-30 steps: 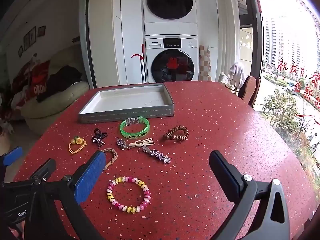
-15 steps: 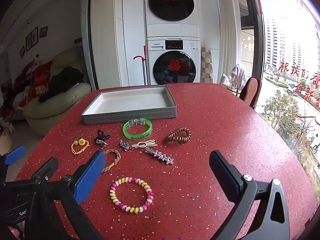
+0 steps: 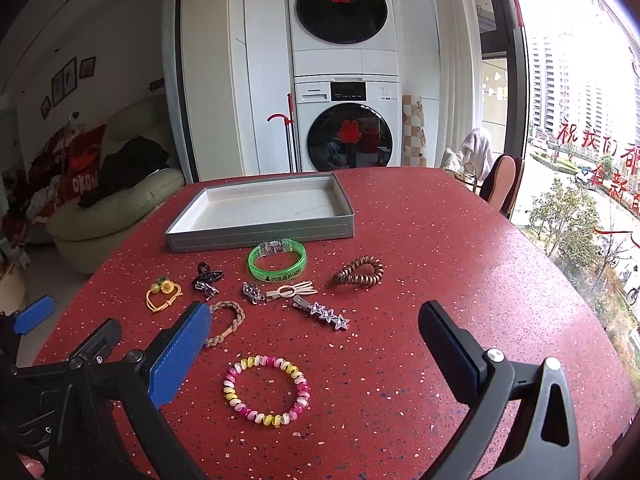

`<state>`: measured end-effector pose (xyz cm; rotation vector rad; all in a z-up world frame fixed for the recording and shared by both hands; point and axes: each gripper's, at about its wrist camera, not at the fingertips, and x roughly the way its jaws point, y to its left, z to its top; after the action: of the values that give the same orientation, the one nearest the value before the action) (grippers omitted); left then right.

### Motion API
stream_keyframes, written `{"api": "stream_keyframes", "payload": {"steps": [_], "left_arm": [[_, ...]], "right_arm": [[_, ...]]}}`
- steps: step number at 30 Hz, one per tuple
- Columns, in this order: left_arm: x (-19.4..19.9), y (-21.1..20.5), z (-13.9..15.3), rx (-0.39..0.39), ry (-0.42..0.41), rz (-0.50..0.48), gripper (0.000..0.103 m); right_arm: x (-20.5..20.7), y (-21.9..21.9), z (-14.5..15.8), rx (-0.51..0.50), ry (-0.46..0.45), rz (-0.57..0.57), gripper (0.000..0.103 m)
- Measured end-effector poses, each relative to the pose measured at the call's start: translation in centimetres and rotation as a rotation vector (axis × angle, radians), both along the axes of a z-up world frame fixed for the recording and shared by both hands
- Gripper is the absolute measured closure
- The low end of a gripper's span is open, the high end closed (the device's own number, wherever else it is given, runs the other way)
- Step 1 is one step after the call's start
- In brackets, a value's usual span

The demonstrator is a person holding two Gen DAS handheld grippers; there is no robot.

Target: Organize jewelry

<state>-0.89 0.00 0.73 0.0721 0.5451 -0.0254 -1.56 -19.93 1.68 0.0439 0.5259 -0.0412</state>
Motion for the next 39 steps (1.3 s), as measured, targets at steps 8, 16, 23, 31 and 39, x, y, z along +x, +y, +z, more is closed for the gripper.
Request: {"api": "stream_keyframes", "payload": {"steps": [8,16,23,31,39], "left_arm": [[0.02,0.03,0.04,-0.001,0.003,0.0,0.0],[-0.01,0.3,0.04,-0.004,0.003,0.007,0.0],[0.62,0.82,-0.32,-0.027,0.033,0.023,0.0],[0.86,0.92,-0.54,-0.033,0.051,0.03,0.0],[0.76,0.72,-0.61,-0.03,0.052,0.026,0.0]], "right_arm": [[0.0,0.08,0.21,0.003,-0.003,0.001,0.0],[-0.02,0.12,0.15,0.004,-0.003,0.0,0.0],[-0.14,-0.07,-0.14,0.008,0.002,-0.006,0.0],[-0.02,-0.2,-0.08,0.013,0.005,-0.011,0.0],[-0.1,-0.38,-0.06,0.015,0.009,-0.014,0.0]]}}
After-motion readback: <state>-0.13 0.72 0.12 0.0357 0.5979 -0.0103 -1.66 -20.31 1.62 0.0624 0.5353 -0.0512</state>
